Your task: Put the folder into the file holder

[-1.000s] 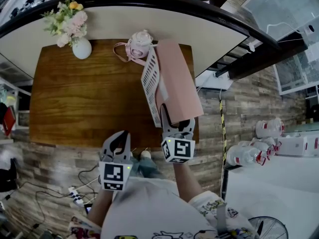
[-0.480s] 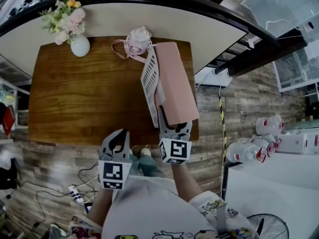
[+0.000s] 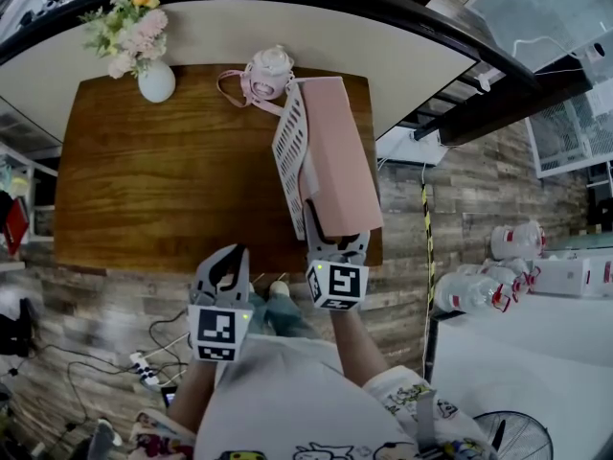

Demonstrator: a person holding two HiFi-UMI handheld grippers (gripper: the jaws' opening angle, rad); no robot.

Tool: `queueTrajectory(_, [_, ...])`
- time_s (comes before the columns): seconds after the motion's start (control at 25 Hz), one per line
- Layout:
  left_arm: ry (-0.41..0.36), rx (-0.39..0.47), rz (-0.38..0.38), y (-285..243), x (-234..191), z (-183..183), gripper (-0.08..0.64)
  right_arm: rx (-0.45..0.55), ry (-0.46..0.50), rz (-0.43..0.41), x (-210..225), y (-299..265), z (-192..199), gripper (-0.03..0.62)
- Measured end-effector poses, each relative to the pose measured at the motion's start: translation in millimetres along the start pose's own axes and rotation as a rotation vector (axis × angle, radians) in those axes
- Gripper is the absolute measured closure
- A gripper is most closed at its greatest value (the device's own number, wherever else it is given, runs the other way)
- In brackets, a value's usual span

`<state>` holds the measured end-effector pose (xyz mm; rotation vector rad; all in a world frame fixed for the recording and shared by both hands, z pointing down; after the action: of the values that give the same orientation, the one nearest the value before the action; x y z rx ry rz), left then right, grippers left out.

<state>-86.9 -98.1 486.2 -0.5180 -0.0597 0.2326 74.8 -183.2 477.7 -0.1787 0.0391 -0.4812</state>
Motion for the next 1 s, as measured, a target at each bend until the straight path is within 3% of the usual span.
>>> queueTrajectory(0.56, [-0.005,0.032,-0.013,9.4,0.4,-6.8,0.549,-0.039,-0.028,-0.03,-3.5,12.3,4.3,0.302])
queueTrajectory(1.0, [-0.017,0.089,-0.047,33.8,4.7,-16.9,0.549,-0.041,-0.058,-0.089,-11.1,52.4,-1.8,0.304])
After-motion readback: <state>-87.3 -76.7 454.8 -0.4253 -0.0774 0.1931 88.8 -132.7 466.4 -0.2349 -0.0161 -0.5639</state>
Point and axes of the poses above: the fingertips, and each gripper's own axes: y backward along the fingers, x to its right, z out of its underside, the point moved 1 cm from there along y, backward along the fingers, and after that the axes turned 15 degrees about -z, right-handed, at the moved point
